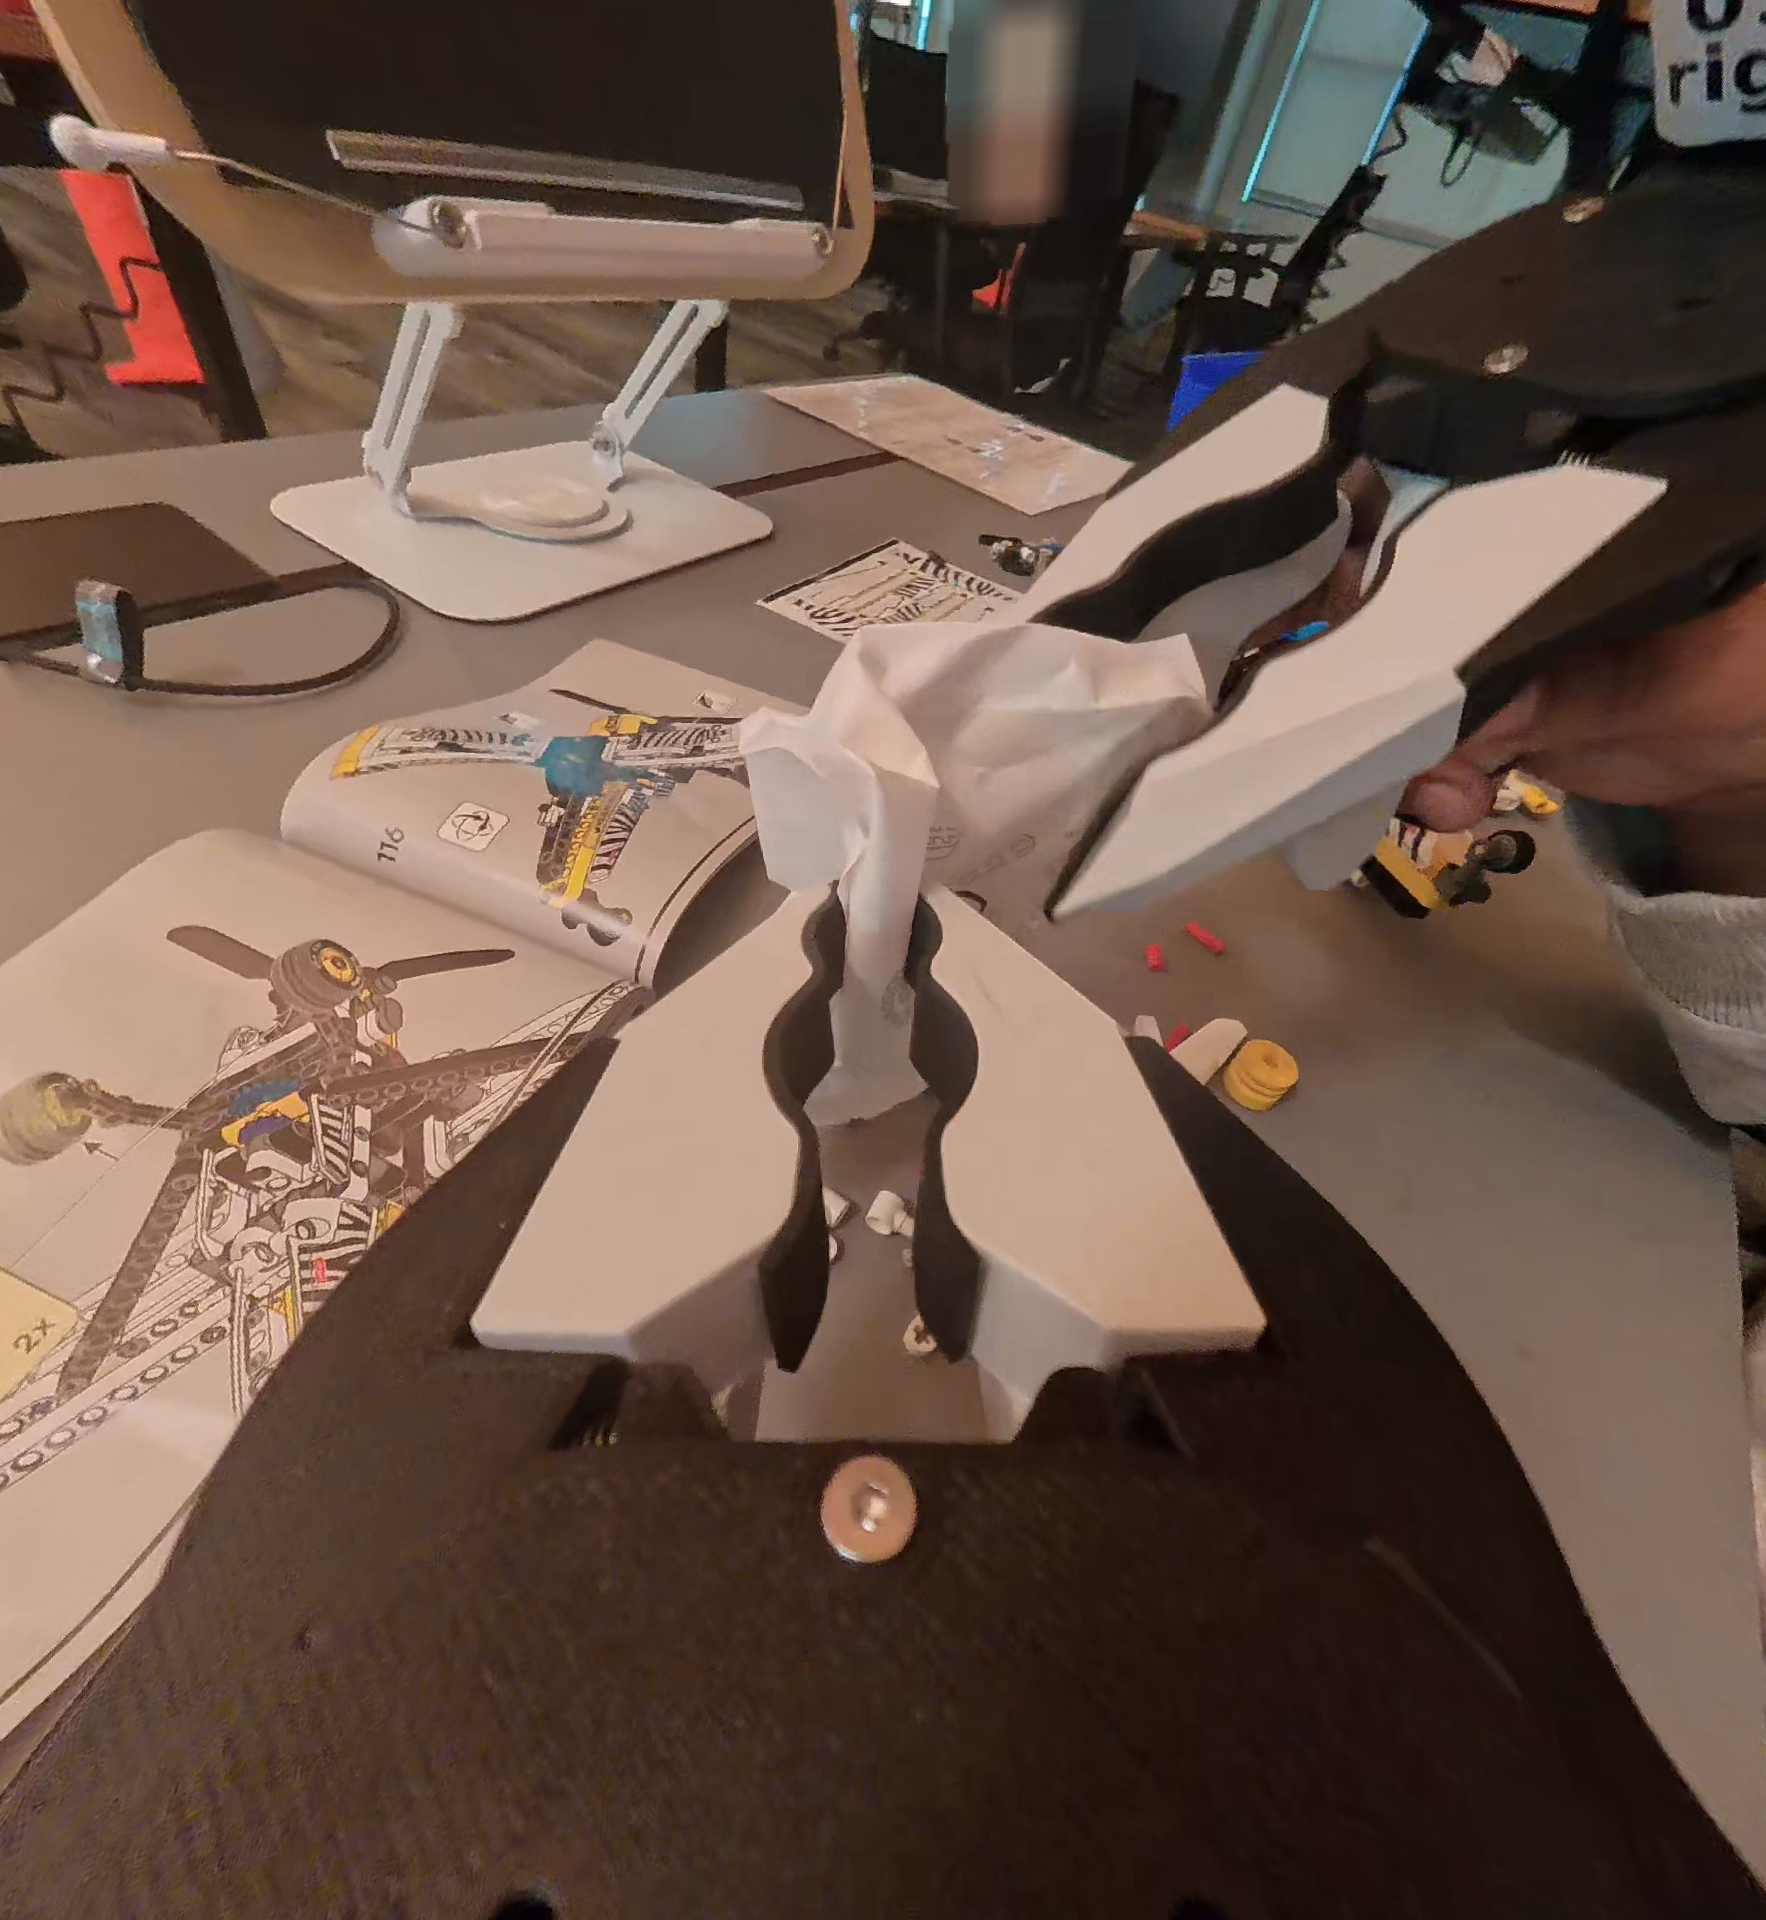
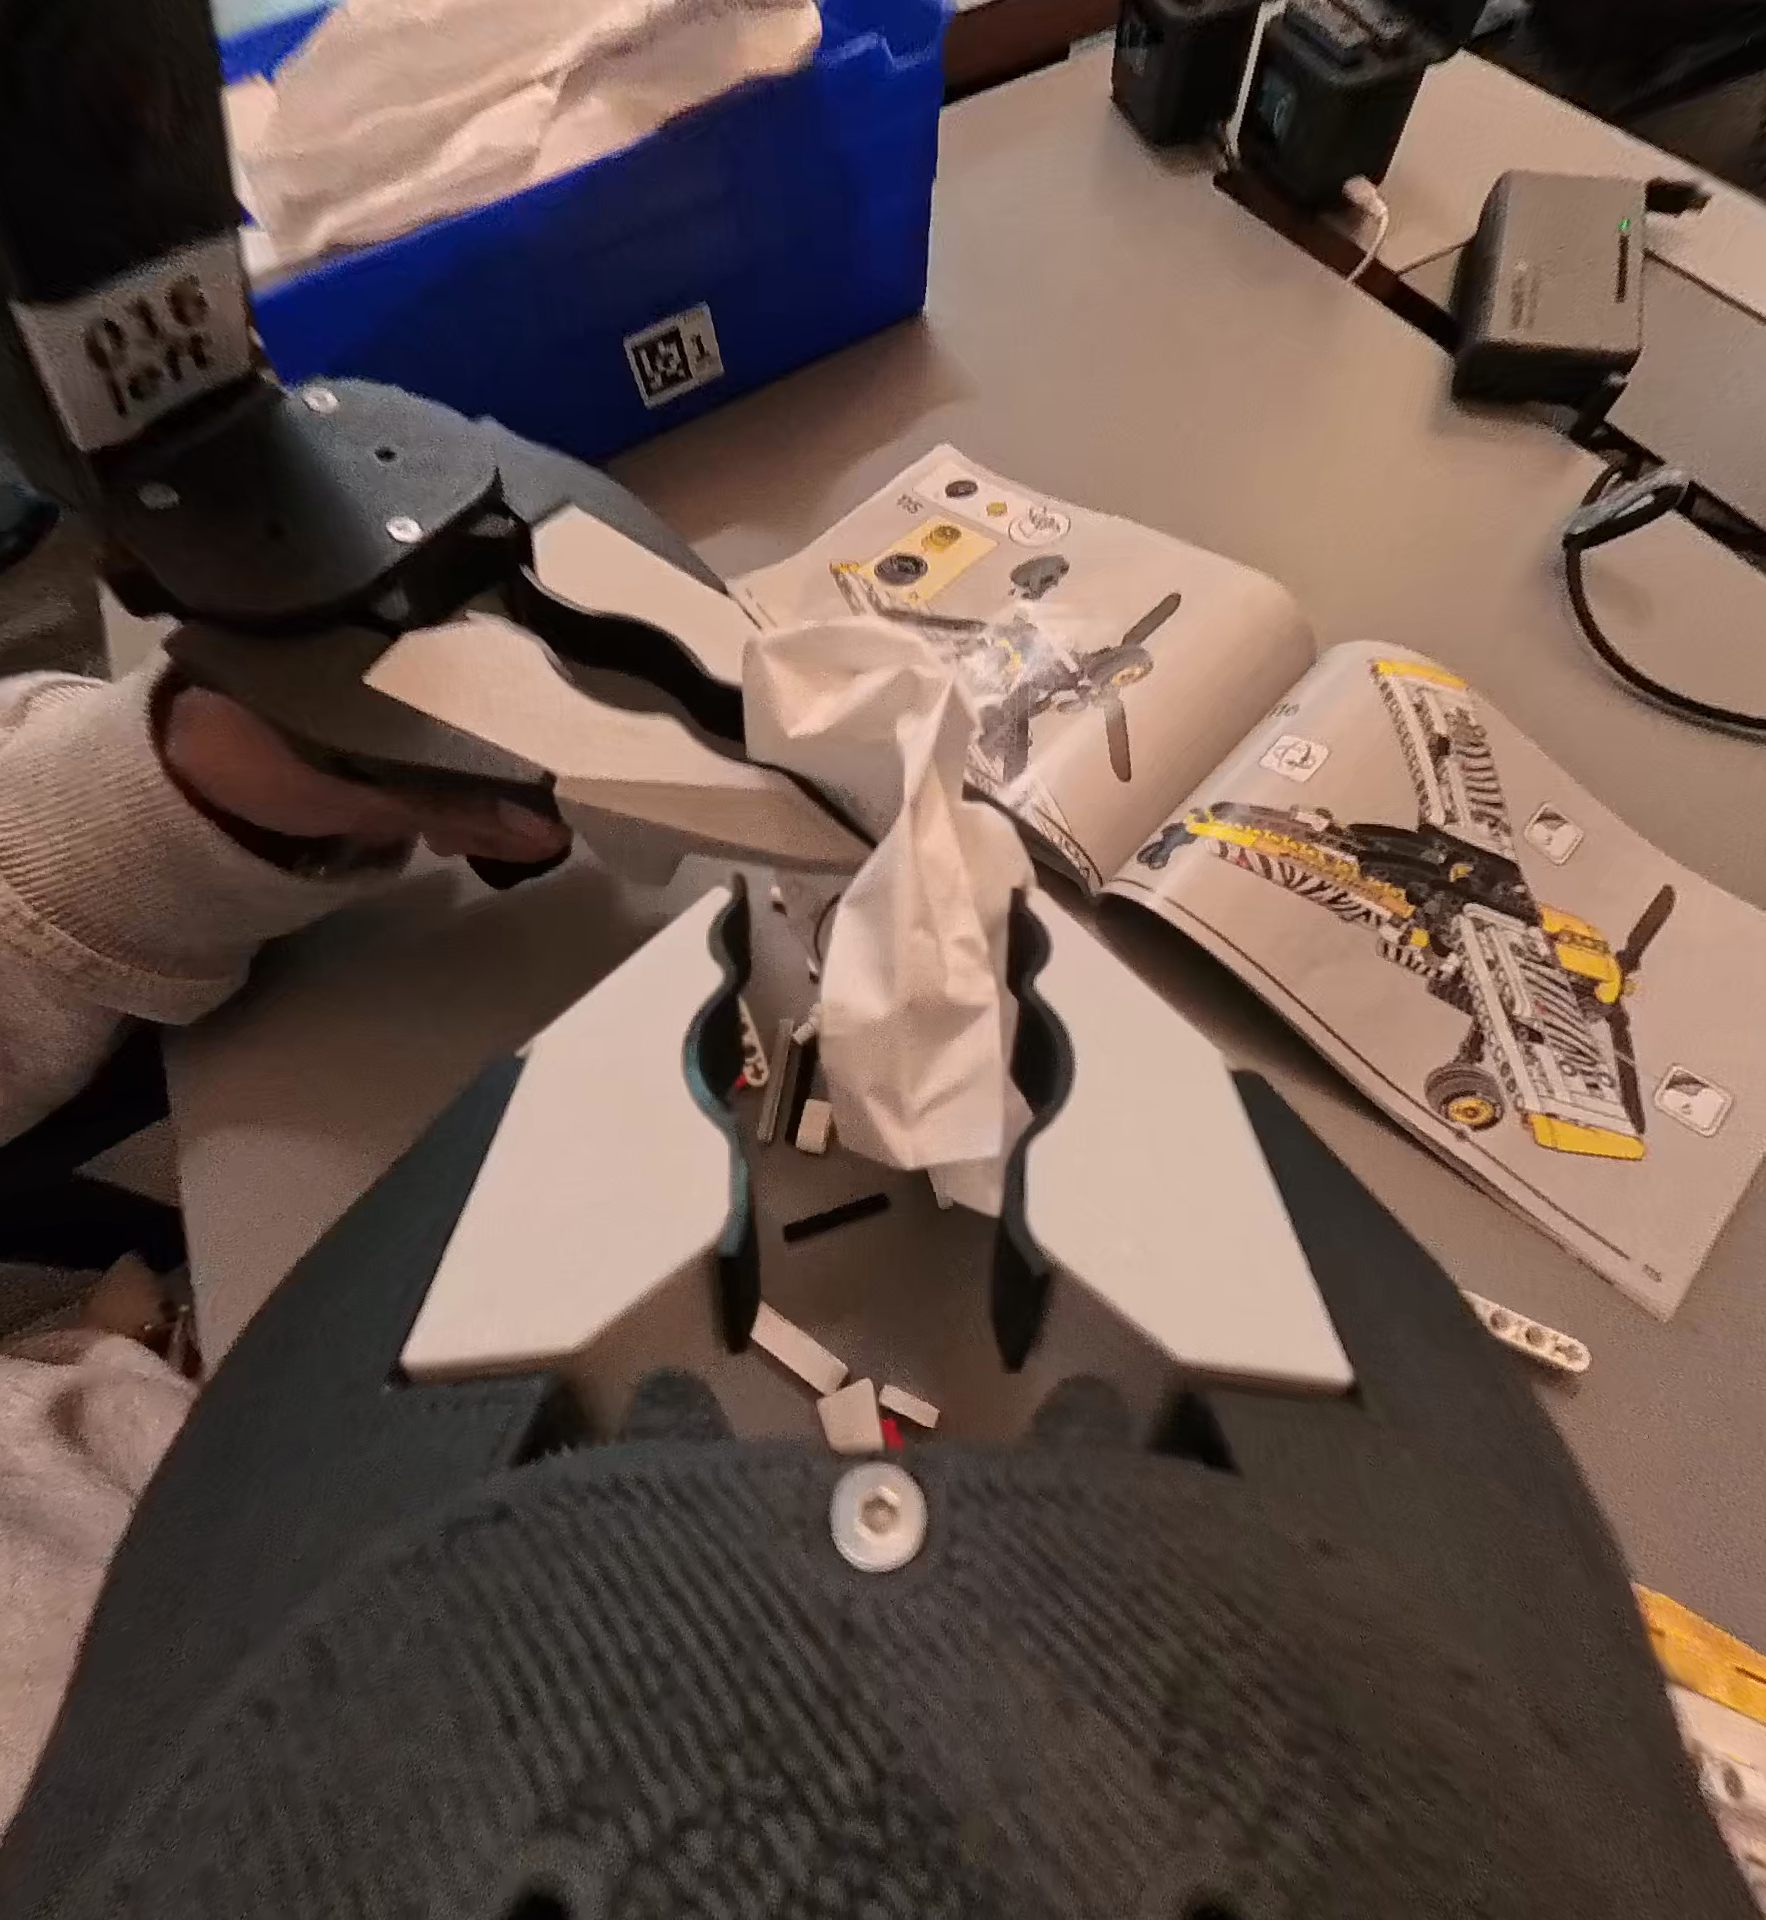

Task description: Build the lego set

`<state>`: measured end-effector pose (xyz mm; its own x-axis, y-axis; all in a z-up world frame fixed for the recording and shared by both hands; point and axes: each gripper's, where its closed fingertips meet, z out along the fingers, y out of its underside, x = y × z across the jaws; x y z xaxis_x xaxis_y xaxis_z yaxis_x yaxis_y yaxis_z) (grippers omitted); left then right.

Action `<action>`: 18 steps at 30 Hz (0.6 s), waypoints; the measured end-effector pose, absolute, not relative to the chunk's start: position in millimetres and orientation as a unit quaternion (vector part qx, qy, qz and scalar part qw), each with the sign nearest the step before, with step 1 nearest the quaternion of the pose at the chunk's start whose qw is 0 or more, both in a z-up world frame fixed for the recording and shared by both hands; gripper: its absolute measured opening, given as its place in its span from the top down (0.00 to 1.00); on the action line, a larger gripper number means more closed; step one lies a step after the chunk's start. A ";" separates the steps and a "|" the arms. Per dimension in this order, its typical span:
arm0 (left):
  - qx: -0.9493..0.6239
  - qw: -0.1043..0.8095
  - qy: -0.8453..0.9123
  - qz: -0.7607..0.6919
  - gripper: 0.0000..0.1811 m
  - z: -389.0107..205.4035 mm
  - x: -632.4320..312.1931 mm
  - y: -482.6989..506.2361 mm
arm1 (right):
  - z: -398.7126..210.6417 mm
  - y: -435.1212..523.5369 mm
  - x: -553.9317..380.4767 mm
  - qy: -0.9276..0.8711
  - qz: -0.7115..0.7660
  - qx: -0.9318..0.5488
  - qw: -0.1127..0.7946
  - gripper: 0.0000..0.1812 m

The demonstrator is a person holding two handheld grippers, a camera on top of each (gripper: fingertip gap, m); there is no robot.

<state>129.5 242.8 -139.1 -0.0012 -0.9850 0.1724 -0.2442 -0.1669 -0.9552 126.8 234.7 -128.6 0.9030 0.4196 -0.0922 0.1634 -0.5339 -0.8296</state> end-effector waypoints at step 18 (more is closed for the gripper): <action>-0.595 0.389 0.544 -0.445 0.85 -154.9 135.1 240.4 | -152.5 235.6 139.6 -0.172 0.096 -0.887 0.418 1.00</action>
